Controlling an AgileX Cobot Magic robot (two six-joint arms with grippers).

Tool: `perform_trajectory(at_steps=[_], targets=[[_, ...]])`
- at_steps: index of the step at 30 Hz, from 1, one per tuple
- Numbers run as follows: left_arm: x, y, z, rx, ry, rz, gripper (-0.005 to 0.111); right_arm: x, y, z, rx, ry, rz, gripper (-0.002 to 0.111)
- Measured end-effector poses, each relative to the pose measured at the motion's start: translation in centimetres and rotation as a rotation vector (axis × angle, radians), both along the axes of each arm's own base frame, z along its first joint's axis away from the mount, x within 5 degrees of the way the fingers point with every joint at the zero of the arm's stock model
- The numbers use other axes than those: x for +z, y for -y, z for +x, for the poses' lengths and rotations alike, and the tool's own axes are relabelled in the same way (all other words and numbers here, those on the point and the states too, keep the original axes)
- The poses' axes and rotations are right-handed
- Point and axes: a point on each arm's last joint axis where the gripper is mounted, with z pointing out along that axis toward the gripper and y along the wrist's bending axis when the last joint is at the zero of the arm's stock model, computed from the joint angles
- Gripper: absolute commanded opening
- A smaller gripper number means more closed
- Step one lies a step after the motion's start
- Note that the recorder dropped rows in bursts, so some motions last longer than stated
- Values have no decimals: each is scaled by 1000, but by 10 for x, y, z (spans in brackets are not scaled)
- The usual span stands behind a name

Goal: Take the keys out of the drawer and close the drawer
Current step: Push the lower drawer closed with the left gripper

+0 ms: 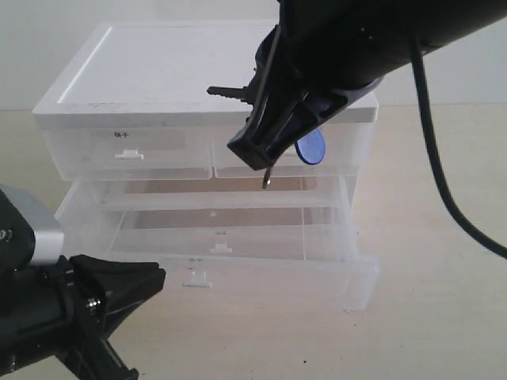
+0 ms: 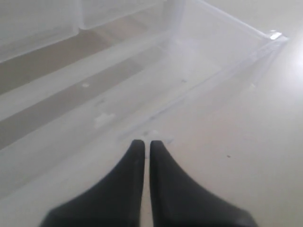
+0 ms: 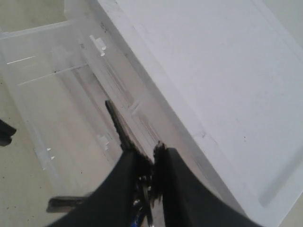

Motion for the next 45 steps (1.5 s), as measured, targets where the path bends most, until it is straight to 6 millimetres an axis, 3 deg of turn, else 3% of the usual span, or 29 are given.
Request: perform_trajectory(at_steps=[9, 16, 31, 45], targets=[[-17, 12, -5, -144, -60, 52, 4, 0, 0, 0, 0, 0, 0, 0], [-26, 20, 16, -49, -24, 70, 4, 0, 0, 0, 0, 0, 0, 0], [-18, 28, 34, 10, 89, 36, 4, 0, 0, 0, -1, -1, -2, 0], [-27, 35, 53, 85, 174, 49, 4, -1, 1, 0, -4, -7, -9, 0]])
